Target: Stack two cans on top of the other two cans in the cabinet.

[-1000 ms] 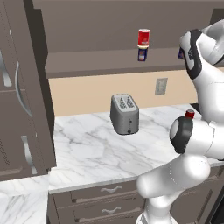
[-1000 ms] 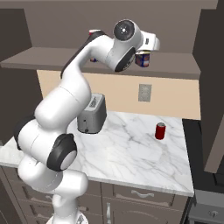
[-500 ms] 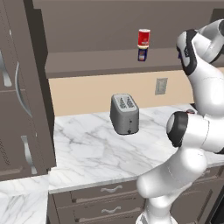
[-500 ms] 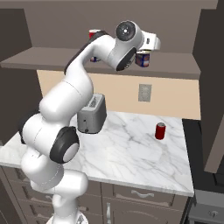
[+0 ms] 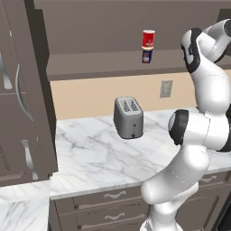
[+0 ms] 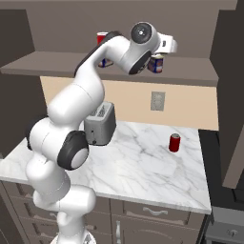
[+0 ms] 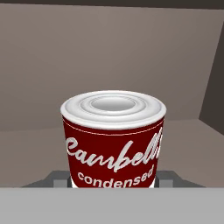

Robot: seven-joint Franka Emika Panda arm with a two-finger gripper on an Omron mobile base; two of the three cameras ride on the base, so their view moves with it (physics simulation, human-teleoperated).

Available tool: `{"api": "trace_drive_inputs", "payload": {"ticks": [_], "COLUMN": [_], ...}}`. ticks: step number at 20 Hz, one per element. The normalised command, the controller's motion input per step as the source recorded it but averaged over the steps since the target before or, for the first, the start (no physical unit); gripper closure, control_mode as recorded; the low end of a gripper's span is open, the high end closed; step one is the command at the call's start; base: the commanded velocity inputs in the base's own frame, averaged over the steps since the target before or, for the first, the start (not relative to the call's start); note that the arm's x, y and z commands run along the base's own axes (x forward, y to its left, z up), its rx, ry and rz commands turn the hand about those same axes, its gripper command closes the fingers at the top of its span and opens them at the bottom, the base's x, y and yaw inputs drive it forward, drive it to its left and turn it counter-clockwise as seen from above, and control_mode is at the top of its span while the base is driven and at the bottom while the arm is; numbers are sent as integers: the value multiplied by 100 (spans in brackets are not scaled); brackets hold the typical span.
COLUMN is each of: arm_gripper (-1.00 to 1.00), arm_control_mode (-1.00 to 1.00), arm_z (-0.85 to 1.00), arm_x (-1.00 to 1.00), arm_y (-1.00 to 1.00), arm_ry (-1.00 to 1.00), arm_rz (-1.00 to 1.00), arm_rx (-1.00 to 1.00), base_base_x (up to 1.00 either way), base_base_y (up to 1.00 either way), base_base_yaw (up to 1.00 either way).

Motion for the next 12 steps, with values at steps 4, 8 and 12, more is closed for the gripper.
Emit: {"api": "trace_drive_inputs", "payload": {"ticks": [4,8,12], "arm_gripper": [100,100,100], "arm_control_mode": [-100,-100,-100], "arm_z": [-7,-11,-10], "arm_x": [16,10,8], "arm_y": [-2,0,-2], "arm_ry": [0,0,0], "arm_rz": [0,0,0], "arm_rx": [0,0,0], "base_base_x": [0,0,0], "base_base_y": [0,0,0], "base_base_yaw": [0,0,0]}}
